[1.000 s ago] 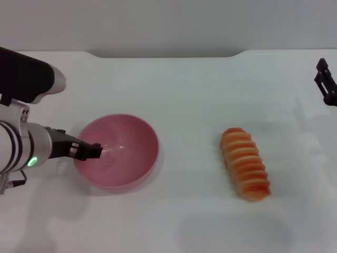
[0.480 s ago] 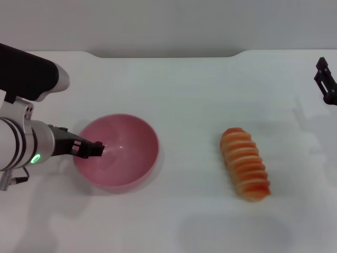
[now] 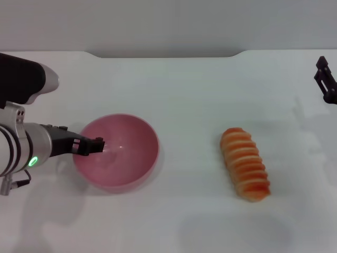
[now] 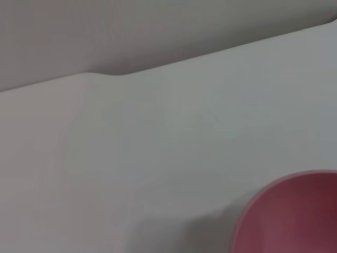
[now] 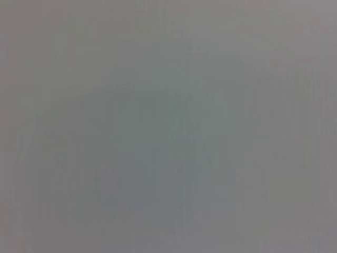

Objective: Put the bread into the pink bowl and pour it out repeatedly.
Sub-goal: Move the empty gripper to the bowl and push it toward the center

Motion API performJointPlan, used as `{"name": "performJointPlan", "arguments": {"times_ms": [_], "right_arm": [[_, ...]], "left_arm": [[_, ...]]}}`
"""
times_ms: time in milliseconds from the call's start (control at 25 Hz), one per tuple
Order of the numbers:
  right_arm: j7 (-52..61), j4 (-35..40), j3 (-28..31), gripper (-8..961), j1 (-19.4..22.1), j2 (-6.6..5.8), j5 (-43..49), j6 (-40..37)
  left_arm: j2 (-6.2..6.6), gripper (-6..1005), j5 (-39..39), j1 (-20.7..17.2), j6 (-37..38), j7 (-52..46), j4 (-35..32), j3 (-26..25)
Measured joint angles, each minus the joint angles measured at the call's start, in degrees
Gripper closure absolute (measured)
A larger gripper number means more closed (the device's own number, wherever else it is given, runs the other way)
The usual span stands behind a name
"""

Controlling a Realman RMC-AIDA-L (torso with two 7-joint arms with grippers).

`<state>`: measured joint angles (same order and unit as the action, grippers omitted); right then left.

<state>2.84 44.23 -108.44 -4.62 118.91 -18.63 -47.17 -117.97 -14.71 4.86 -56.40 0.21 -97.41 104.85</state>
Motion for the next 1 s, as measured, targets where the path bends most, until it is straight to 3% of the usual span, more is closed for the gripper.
{"name": "performJointPlan", "arguments": {"times_ms": [280, 480, 920, 1000], "right_arm": [[-0.02, 0.42, 0.00, 318, -0.20, -0.08, 0.00, -0.02], [-0.03, 0.95, 0.23, 319, 0.12, -0.09, 0.00, -0.01], [-0.03, 2.07, 0.43, 322, 0.92, -0.09, 0.73, 0.06], [-0.03, 2.25, 0.44, 323, 1.11, -0.09, 0.77, 0.07]], "left_arm": [[0.02, 145, -0.77, 0.11, -0.27, -0.02, 0.80, 0.05], [0.06, 304, -2.82, 0.12, 0.03, 0.27, 1.49, -0.84], [0.16, 535, -6.29, 0.59, 0.45, 0.83, 2.41, -3.14], [0.14, 619, -6.31, 0.63, 0.43, 0.83, 2.41, -2.98]]}}
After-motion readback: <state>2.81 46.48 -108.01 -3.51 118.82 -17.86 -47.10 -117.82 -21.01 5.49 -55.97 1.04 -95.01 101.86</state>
